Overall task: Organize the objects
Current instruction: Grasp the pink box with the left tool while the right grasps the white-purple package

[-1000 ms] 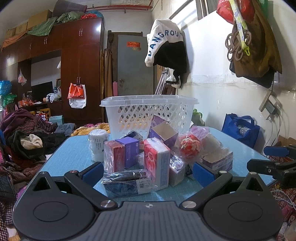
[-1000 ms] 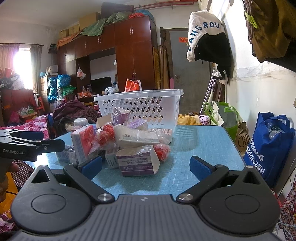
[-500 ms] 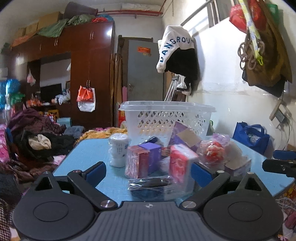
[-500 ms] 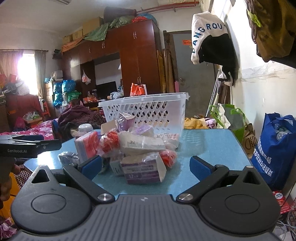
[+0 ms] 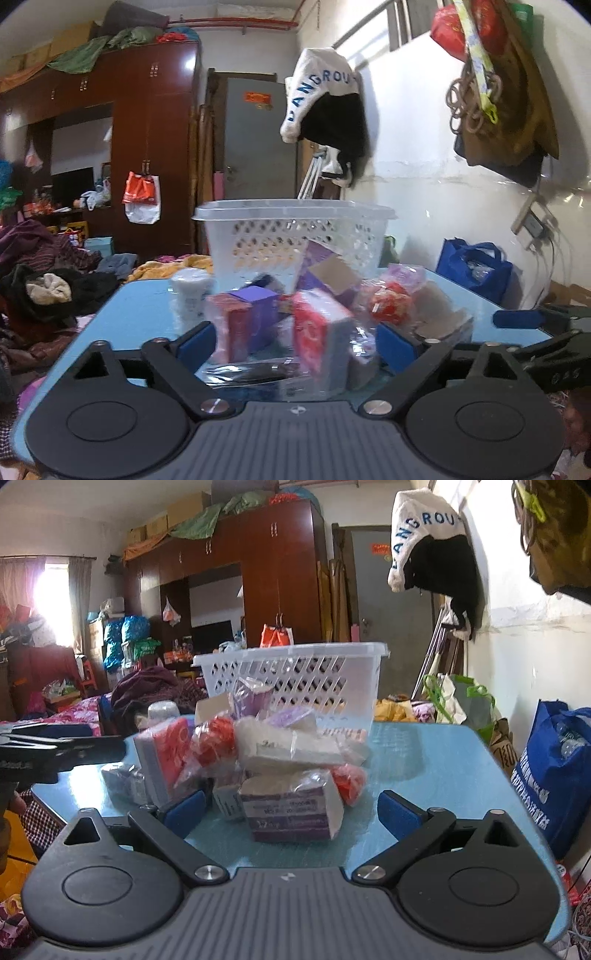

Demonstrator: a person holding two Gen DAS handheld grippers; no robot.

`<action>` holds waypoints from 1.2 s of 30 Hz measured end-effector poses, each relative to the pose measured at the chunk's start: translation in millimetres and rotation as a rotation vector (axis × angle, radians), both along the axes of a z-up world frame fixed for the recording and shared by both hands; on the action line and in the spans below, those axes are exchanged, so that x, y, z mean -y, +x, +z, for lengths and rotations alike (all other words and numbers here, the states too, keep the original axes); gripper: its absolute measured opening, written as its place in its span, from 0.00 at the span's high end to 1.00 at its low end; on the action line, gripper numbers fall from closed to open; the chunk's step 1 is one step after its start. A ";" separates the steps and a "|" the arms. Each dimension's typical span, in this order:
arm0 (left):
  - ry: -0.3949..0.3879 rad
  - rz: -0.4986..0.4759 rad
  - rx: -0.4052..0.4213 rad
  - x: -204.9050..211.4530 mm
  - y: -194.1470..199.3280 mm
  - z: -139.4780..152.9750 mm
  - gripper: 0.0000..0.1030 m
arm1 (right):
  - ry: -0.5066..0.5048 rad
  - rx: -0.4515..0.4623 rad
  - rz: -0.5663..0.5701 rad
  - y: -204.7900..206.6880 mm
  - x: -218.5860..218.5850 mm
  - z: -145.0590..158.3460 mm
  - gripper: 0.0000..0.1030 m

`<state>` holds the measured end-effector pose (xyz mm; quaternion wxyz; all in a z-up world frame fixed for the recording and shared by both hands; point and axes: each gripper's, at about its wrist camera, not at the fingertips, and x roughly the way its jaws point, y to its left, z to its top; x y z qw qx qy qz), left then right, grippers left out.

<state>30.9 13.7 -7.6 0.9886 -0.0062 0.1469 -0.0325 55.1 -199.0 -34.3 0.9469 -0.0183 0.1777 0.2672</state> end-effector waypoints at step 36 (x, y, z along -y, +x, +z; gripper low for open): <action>-0.010 0.040 0.009 1.0 27.3 10.1 0.65 | -0.042 -0.025 -0.013 -17.8 16.6 -4.9 0.33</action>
